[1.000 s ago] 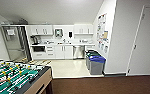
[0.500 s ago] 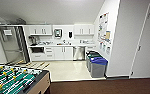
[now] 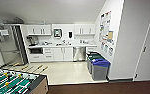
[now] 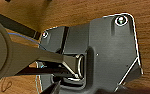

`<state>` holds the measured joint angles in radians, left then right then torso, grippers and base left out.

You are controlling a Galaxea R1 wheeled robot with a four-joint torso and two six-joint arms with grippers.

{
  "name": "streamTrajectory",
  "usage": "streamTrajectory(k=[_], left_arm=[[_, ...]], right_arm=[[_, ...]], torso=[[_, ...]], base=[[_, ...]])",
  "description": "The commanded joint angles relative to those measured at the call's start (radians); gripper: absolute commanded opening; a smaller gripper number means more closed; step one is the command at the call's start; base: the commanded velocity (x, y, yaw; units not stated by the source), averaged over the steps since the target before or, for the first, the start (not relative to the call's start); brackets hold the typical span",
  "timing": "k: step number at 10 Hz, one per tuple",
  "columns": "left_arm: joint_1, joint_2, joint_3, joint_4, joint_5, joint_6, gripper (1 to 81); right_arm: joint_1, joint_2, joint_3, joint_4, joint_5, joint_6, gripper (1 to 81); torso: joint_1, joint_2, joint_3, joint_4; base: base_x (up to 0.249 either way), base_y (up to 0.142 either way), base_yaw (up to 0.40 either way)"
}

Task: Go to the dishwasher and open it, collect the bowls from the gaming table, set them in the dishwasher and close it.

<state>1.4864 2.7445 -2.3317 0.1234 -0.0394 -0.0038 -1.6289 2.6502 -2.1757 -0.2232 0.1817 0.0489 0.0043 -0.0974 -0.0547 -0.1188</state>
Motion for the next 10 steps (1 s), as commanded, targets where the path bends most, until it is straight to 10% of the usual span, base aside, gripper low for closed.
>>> streamTrajectory(k=[1, 10], left_arm=[[-0.062, -0.021, 0.008, 0.012, 0.044, -0.001, 81.1], [-0.057, -0.018, 0.008, 0.012, 0.044, -0.001, 81.1]], right_arm=[[0.048, -0.022, 0.010, -0.012, -0.041, -0.003, 81.1], [0.054, -0.017, 0.002, -0.008, -0.042, -0.001, 81.1]], torso=[[0.000, 0.000, 0.000, 0.000], [0.000, 0.000, 0.000, 0.000]], base=[[0.277, 0.000, 0.000], [0.277, 0.000, 0.000]])
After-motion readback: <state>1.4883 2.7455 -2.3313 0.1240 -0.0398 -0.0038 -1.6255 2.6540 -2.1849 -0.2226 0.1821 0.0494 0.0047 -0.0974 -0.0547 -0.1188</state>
